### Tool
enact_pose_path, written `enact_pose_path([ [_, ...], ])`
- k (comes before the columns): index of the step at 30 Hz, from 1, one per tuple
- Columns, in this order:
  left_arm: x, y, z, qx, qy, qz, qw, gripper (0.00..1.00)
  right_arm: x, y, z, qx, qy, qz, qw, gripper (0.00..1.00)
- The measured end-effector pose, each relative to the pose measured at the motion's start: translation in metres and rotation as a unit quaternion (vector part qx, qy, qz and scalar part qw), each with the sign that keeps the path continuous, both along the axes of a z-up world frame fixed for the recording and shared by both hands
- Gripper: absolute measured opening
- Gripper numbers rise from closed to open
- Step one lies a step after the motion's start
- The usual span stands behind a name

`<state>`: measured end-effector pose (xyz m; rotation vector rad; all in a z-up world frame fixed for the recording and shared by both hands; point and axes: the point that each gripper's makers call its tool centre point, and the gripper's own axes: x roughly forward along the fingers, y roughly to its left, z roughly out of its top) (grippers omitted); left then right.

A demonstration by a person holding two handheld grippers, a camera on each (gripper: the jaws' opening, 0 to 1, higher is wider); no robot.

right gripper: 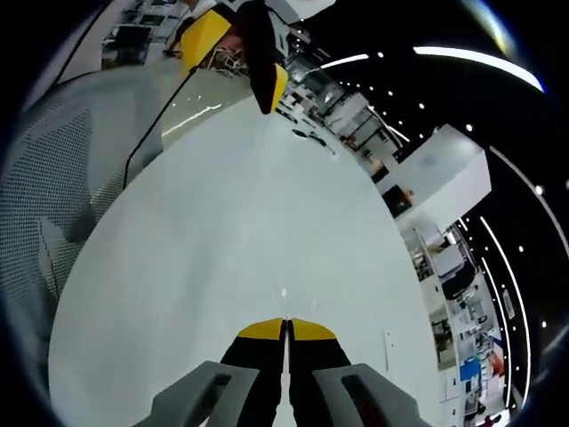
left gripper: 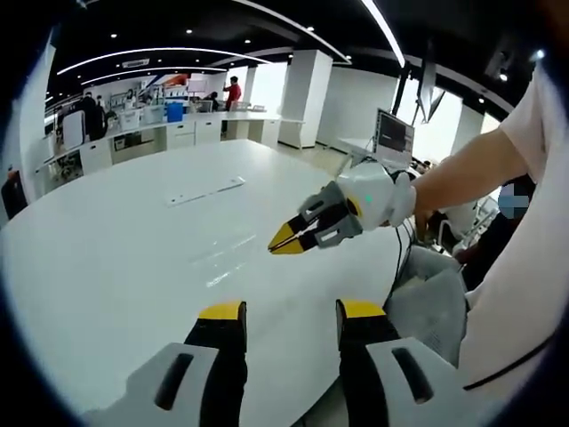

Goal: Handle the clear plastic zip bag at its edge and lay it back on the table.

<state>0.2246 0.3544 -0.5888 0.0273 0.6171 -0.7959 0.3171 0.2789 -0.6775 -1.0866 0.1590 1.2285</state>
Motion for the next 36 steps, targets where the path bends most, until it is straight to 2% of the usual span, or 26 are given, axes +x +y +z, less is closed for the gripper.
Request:
enact_pose_path([
  [10, 0.0, 0.002, -0.003, -0.001, 0.002, 0.001, 1.0, 0.38, -0.004, -0.001, -0.006, 0.007, 0.02, -0.017, 0.9996, 0.01],
  [36, -0.003, 0.001, -0.005, -0.004, 0.004, 0.004, 1.0, 0.38, -0.014, -0.005, -0.023, 0.008, 0.049, -0.042, 0.9979, 0.05],
])
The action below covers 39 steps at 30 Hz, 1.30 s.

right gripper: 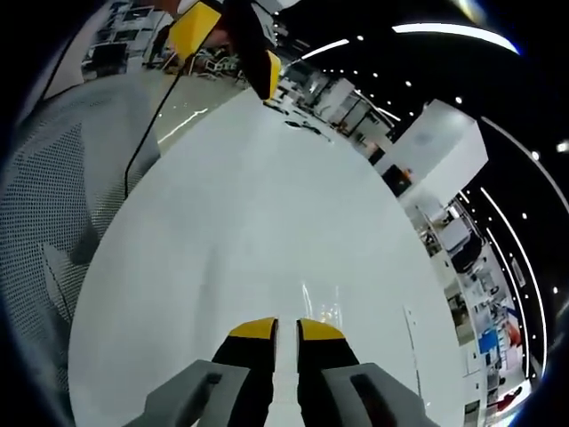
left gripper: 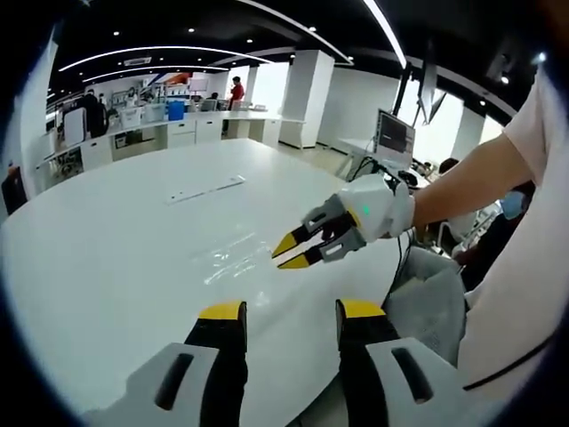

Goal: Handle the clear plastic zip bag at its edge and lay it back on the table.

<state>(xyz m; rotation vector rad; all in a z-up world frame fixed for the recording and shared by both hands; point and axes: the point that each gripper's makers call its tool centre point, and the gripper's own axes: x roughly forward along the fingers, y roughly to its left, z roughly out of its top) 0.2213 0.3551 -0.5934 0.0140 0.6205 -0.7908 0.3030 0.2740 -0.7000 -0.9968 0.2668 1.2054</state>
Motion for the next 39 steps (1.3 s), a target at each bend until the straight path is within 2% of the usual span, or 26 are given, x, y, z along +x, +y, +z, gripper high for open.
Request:
enact_pose_path([
  [39, -0.005, 0.0, -0.006, -0.002, 0.008, 0.002, 1.0, 0.37, -0.016, -0.005, -0.028, 0.003, 0.049, -0.032, 0.9983, 0.07],
])
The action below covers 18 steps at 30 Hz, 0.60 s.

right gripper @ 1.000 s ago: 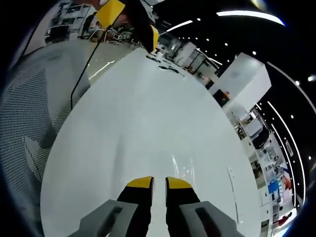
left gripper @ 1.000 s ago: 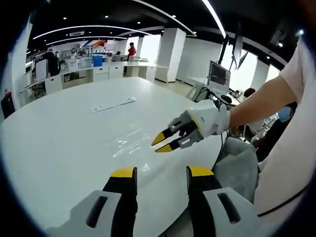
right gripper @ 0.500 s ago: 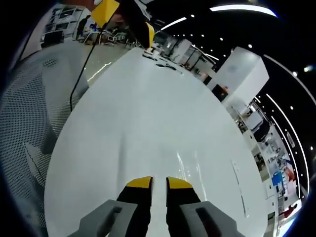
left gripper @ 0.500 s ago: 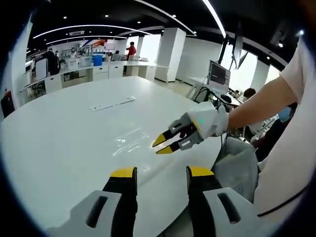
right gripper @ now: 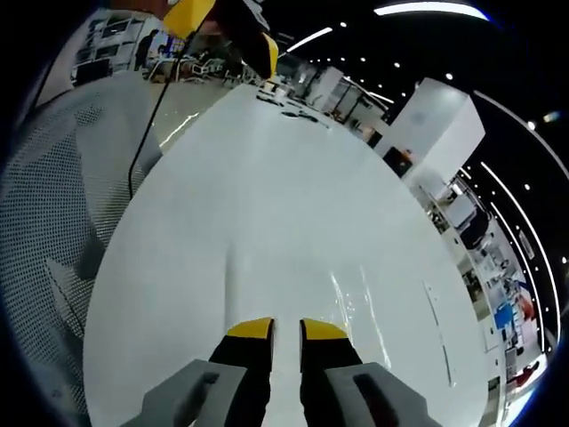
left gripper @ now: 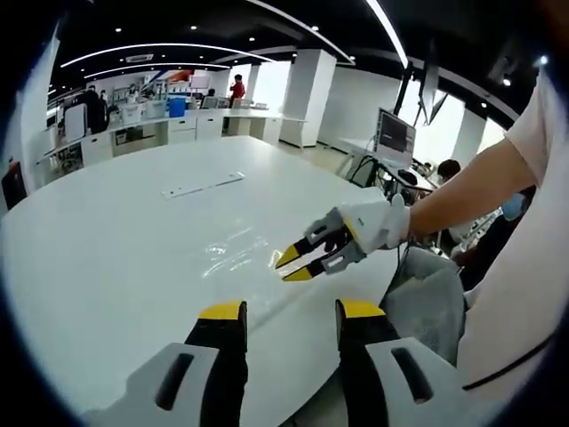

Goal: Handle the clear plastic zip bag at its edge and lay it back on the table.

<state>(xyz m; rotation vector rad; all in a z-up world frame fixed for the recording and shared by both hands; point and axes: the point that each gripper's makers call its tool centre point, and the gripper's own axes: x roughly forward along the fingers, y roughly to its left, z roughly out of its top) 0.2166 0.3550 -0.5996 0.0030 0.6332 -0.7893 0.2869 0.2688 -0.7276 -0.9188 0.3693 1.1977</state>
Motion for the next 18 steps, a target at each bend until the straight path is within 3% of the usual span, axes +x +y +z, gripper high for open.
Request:
enact_pose_path([
  [18, -0.001, 0.003, -0.004, 0.0, 0.004, 0.005, 1.0, 0.37, 0.001, 0.0, -0.013, -0.006, 0.013, -0.003, 0.9999, 0.08],
])
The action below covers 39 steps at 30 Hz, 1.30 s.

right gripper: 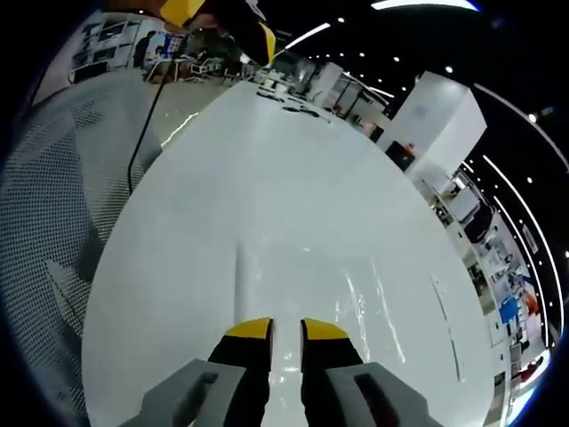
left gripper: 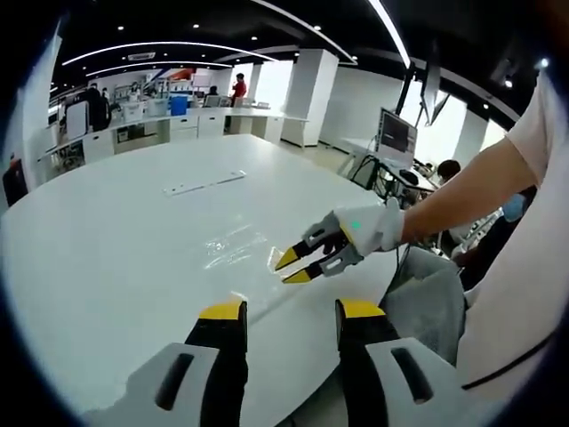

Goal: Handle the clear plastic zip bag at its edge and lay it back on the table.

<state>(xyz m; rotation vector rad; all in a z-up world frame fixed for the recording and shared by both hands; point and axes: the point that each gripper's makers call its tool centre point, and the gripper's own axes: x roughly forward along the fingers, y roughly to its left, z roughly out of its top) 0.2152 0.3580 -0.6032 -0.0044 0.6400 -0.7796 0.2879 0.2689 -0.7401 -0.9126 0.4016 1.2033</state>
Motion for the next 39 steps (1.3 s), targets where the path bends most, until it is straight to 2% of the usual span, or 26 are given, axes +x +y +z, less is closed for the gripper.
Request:
enact_pose_path([
  [29, -0.001, -0.001, -0.003, 0.004, 0.007, 0.0, 1.0, 0.37, 0.027, 0.0, -0.002, -0.008, 0.0, -0.011, 0.9999, 0.08],
  [39, 0.002, -0.002, -0.002, 0.005, 0.008, -0.003, 1.0, 0.37, 0.029, 0.002, -0.003, -0.006, 0.003, -0.01, 0.9999, 0.08],
])
